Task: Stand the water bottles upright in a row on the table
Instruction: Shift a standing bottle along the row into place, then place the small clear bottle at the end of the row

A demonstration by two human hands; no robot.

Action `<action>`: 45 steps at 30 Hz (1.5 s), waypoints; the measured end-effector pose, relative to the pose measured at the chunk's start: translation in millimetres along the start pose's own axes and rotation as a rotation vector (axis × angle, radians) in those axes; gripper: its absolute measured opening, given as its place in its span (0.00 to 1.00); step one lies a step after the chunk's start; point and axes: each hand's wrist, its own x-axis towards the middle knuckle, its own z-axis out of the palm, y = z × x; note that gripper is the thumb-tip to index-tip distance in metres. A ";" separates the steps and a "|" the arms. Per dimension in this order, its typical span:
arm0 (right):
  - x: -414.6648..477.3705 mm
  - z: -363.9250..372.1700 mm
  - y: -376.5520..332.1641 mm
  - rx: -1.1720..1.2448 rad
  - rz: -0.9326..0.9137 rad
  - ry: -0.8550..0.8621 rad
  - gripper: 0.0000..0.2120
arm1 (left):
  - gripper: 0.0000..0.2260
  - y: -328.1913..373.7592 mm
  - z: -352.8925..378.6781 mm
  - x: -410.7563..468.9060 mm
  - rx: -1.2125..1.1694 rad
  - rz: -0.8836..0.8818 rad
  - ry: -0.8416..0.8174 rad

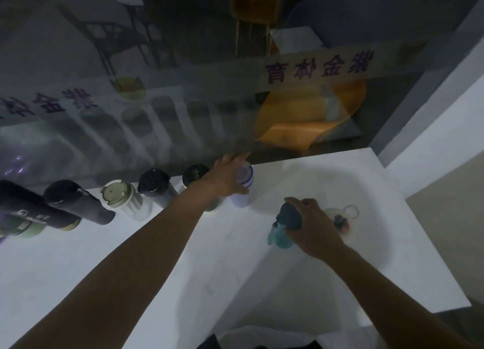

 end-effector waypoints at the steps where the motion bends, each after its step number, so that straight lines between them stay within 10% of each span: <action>1: 6.2 -7.3 -2.1 -0.004 -0.001 -0.003 0.31 | 0.46 0.1 0.2 -8.0 0.003 -0.005 0.031; 10: 91.0 -31.9 -18.8 -0.025 -0.014 0.050 0.33 | 0.39 -7.4 77.3 -119.9 -0.238 -0.040 0.460; 20: 131.9 -10.9 -18.4 -0.050 0.016 0.025 0.34 | 0.43 -36.2 148.7 -166.4 -0.171 -0.353 0.151; 45: -17.3 -38.5 77.6 0.034 0.147 0.049 0.41 | 0.42 -22.8 191.8 -142.4 -0.002 -0.390 -0.143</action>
